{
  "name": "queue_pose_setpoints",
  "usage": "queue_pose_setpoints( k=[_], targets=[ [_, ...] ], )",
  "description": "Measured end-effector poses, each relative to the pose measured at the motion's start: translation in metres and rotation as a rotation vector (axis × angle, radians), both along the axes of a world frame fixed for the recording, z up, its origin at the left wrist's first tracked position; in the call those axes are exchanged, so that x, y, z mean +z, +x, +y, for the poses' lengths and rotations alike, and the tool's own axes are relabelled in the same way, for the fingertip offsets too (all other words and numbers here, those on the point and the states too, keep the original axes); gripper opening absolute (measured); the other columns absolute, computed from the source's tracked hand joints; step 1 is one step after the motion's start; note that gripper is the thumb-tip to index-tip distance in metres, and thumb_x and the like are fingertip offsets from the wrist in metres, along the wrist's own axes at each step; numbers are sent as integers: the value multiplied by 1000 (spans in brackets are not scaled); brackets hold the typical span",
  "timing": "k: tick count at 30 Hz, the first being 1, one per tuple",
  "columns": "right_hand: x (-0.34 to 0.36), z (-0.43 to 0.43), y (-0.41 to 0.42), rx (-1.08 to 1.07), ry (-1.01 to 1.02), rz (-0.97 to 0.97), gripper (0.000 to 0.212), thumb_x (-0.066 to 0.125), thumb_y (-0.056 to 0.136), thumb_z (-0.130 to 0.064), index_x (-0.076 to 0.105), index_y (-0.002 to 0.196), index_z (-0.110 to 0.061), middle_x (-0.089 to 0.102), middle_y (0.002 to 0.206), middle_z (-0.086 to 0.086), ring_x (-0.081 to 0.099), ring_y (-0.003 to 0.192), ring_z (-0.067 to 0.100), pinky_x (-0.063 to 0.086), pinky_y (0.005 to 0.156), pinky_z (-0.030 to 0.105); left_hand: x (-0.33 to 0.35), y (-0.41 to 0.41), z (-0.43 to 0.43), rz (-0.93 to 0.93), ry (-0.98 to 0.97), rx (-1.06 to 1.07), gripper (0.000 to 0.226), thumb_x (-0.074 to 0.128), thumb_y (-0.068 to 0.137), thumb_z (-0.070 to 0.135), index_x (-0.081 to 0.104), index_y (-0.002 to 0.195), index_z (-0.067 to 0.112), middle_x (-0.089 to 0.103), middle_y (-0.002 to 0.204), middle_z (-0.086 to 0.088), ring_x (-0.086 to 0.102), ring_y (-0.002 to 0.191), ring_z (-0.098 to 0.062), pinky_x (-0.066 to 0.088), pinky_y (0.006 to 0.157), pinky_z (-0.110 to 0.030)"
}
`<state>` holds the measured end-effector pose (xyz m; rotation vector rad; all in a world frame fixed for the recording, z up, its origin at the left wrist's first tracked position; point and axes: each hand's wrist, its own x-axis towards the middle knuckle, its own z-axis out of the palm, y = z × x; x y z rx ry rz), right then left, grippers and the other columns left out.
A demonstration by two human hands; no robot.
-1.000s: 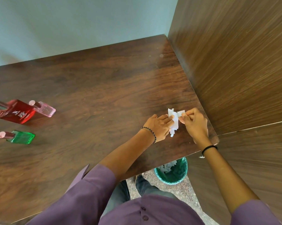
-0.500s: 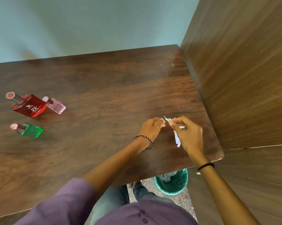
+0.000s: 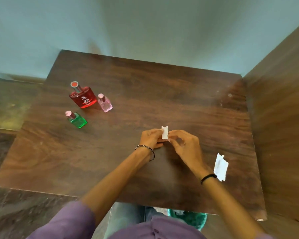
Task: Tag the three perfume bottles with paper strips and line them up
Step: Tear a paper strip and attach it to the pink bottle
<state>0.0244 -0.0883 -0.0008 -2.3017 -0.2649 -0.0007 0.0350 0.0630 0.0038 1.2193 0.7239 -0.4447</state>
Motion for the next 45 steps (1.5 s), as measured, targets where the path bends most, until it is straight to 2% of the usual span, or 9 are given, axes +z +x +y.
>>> queue_pose_setpoints(
  k=[3, 8, 12, 20, 29, 33, 37, 39, 45],
  targets=[
    [-2, 29, 20, 75, 24, 38, 15, 77, 83, -1, 79, 93, -13, 77, 99, -1, 73, 88, 12, 58, 81, 26, -5, 6, 27, -13, 18, 107, 10, 57, 95, 13, 67, 94, 13, 70, 82, -2, 69, 57, -4, 53, 63, -23],
    [-3, 79, 54, 188, 5, 96, 15, 72, 86, -2, 77, 94, -14, 77, 96, -2, 71, 86, 11, 50, 75, 10, -17, 16, 69, -42, 114, 277, 11, 57, 95, 12, 67, 98, 7, 69, 89, -12, 69, 59, -8, 54, 59, -19],
    [-7, 125, 84, 260, -1, 150, 14, 69, 91, -17, 71, 105, -17, 74, 101, -5, 70, 89, 12, 54, 77, 24, -25, 18, 93, -54, 163, 350, 11, 57, 93, 7, 68, 90, 7, 69, 85, -12, 68, 53, -1, 55, 56, -16],
    [-8, 214, 140, 480, 106, 421, 77, 83, 81, -30, 45, 147, -24, 52, 147, -4, 55, 121, 13, 49, 94, 27, -29, 14, 110, -69, 134, 385, 20, 56, 94, 0, 50, 112, 4, 69, 94, -16, 71, 55, -13, 59, 55, -27],
    [-18, 203, 141, 466, 190, 491, 30, 74, 90, -33, 64, 112, -15, 72, 118, -3, 67, 111, 10, 50, 95, 28, -38, 12, 110, -110, 198, 222, 14, 48, 97, -2, 59, 98, 6, 66, 93, -16, 72, 60, -10, 59, 59, -21],
    [-16, 151, 116, 301, 386, 658, 28, 70, 90, -43, 61, 104, -20, 72, 112, 1, 71, 103, 19, 54, 99, 47, -40, 7, 106, -150, 217, 153, 16, 48, 99, 0, 61, 96, 8, 65, 92, -12, 70, 58, -6, 57, 58, -18],
    [5, 107, 83, 159, 639, 826, 10, 57, 101, -19, 55, 107, -11, 65, 90, 15, 69, 75, 29, 56, 64, 38, -35, 3, 97, -165, 249, 24, 20, 50, 96, 1, 66, 99, 12, 67, 93, -14, 68, 65, -8, 55, 57, -18],
    [13, 90, 68, 126, 712, 868, 7, 52, 101, -11, 53, 108, -9, 66, 84, 17, 62, 63, 28, 43, 47, 27, -28, 4, 91, -182, 293, -25, 24, 54, 93, 3, 71, 99, 18, 69, 92, -7, 66, 70, -6, 51, 59, -16],
    [18, 63, 42, 150, 751, 912, 32, 57, 87, -20, 59, 115, -3, 62, 77, 16, 50, 51, 22, 29, 38, 22, 4, 10, 73, -288, 242, -25, 17, 60, 89, 25, 76, 85, 29, 71, 87, 5, 62, 84, -8, 48, 76, -25]
  ],
)
